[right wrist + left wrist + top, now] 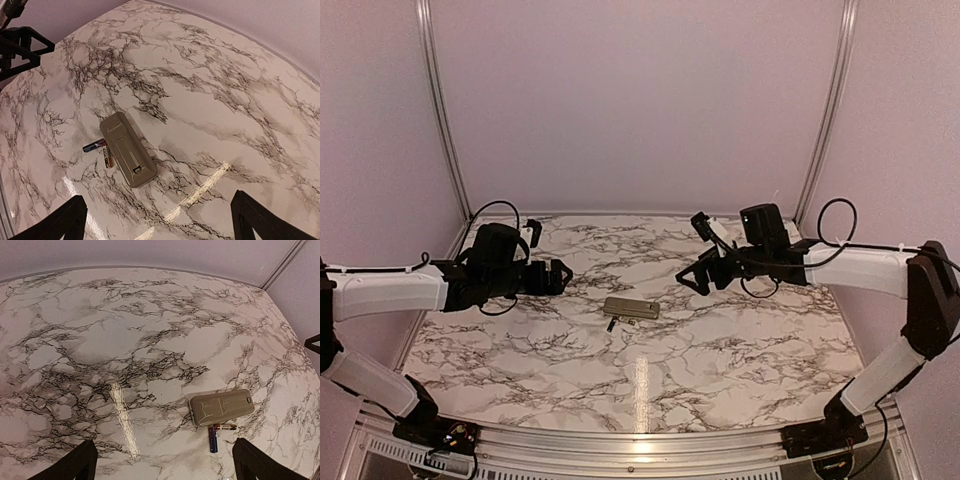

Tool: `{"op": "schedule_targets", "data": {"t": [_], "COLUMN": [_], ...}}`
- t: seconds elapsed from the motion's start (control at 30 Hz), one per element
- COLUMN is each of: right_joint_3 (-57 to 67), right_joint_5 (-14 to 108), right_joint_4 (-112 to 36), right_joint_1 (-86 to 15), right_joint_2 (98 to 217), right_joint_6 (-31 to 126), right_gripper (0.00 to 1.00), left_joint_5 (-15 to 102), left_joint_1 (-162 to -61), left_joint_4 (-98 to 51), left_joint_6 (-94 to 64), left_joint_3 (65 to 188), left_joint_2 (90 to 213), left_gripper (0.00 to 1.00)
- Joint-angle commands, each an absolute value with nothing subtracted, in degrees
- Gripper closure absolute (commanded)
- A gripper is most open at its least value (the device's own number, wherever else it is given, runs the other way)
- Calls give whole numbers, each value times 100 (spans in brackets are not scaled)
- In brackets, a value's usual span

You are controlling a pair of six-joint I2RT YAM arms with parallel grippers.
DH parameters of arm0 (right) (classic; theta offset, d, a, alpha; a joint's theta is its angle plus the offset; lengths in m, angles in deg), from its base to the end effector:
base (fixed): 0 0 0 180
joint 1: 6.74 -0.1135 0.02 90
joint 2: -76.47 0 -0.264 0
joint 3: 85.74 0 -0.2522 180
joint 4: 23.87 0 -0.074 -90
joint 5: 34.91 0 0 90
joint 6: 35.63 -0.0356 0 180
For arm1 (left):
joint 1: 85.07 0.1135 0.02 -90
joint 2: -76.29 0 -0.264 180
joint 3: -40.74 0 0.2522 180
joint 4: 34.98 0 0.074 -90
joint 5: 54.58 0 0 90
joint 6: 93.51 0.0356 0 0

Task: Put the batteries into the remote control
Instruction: Move the remote control to the center of the board.

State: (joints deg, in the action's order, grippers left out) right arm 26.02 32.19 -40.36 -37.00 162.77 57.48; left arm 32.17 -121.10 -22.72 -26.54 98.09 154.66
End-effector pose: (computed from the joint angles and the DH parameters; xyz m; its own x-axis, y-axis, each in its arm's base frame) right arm 0.2787 0.1786 0.2382 -0.4489 -0.3198 -0.8344 -0.7665 0.6177 0.1757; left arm 0.2388 -0.1712 0.2215 -0.6231 -0.0297 -0.7815 0.3316 0.8950 -0.2984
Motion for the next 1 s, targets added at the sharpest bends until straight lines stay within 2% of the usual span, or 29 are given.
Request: {"op": "schedule_targets", "data": {"t": [0.0,0.4,0.63,0.97], "right_joint_3": [1996,855,314,-223], "right_joint_5": [3429,3246,3806,4162], "right_joint_4": [-4809,-5720,-6165,-6449], "right_joint_1": [-3952,-4165,-4567,-4614], "right_joint_2": [16823,18413,19113,19707], "right_joint_6": [6442,7361,7707,8021], "right_gripper": [1,8,13,17], "left_joint_5": [3396,3524,3496,3460], "left_joint_1": [-12144,-12146,-12146,-12146], "left_joint_4": [-2594,-2755,-2797,-2824], "left_joint_6": [-2611,-2627,-2618,-2582], "left_joint_3": [9675,9601,9597,9586], "left_joint_2": [15248,15066,15071,15114], "left_gripper": [1,1,1,1]}}
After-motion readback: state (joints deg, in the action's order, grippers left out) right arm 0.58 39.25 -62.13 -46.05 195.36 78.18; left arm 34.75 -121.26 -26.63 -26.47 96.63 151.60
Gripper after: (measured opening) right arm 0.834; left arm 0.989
